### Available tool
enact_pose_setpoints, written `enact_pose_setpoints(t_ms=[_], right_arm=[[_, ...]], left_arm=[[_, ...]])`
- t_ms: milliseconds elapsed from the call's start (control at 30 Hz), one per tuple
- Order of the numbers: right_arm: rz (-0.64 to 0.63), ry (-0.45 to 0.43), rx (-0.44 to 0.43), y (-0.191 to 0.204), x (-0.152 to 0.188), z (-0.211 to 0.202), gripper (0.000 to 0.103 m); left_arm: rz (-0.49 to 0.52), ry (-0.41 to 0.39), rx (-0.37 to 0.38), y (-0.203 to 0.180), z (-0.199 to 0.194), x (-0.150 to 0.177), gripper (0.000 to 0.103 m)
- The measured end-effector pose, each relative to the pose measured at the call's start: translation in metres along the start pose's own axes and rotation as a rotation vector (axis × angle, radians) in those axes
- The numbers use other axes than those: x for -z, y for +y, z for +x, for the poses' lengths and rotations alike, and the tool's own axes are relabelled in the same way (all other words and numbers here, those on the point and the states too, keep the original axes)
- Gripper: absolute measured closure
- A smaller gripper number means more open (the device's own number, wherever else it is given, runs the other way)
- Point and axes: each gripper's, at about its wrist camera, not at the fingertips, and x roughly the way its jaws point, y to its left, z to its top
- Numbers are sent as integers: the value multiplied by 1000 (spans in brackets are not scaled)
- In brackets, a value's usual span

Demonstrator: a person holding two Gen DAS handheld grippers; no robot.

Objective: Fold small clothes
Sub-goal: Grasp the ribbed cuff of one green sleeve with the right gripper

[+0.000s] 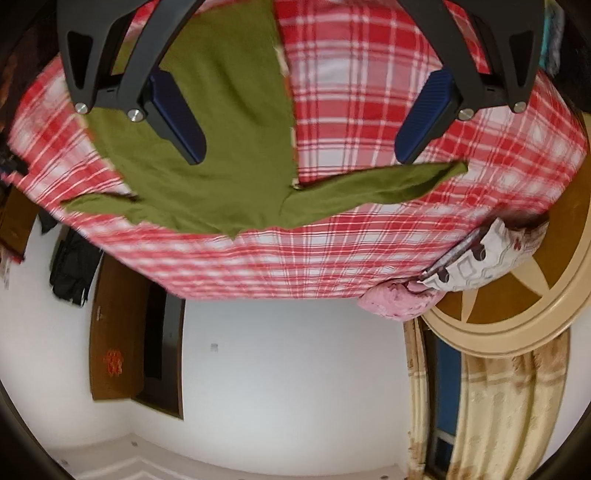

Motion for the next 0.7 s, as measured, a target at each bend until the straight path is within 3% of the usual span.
enact_pose_setpoints(t_ms=[167, 400, 467, 533, 700], right_arm=[[48, 78, 89, -54, -18, 63, 1], [273, 171, 204, -164, -52, 151, 1], [336, 181, 231, -193, -65, 176, 6], [401, 208, 240, -220, -75, 202, 23], [489, 233, 288, -266, -89, 259, 28]], left_arm=[[30, 54, 24, 3, 65, -10, 0], [33, 131, -24, 6, 160, -13, 0], [36, 158, -32, 5, 187, -10, 0], [41, 182, -59, 1, 208, -8, 0], [63, 223, -53, -8, 237, -1, 0]])
